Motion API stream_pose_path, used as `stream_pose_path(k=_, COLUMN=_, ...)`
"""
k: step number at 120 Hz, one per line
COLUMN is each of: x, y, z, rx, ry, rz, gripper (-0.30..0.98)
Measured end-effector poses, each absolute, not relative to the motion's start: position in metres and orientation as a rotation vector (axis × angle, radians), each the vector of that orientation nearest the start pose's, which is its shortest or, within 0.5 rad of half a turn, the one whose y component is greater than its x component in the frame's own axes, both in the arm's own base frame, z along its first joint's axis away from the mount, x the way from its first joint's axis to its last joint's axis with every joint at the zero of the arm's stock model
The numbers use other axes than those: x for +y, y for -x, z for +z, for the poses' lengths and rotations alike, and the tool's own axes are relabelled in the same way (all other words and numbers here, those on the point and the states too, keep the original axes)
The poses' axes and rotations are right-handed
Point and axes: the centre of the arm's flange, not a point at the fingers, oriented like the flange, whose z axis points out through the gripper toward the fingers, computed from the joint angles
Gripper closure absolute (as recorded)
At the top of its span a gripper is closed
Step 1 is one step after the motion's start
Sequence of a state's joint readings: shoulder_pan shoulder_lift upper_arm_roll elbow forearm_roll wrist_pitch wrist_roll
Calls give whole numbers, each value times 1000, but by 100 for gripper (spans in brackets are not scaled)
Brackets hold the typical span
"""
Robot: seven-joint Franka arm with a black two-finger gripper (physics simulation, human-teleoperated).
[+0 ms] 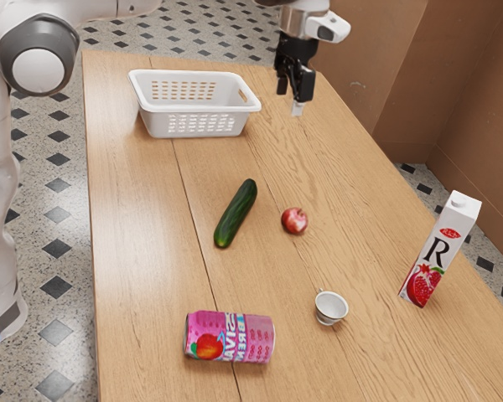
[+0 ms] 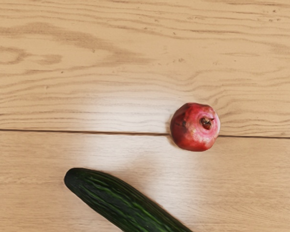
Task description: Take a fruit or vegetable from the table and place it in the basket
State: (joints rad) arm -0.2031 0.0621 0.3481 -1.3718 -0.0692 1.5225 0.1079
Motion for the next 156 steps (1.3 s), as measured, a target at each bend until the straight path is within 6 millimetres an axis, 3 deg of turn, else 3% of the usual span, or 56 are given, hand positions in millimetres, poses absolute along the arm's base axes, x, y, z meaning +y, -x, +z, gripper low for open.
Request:
stream_pose_path(k=34, x=79, y=-566, z=685, rx=-50, ry=3162, rz=-222, gripper=0)
stream_pose_path(k=64, x=70, y=-569, z=695, rx=-6, ry=3140, rz=-265, gripper=0)
stream_pose_path(k=78, x=48, y=-590, z=665, rx=51, ry=3132, rz=-183, gripper=0)
stream_pose_path(k=87, x=37, y=-607, z=635, rx=76, ry=3125, rz=-106, gripper=0)
stream_pose_path(k=113, x=28, y=-640, z=562, rx=82, ry=3118, rz=68, gripper=0)
stream_pose_path(k=156, x=26, y=-659, z=504, rx=68, ry=3139, rz=192, gripper=0)
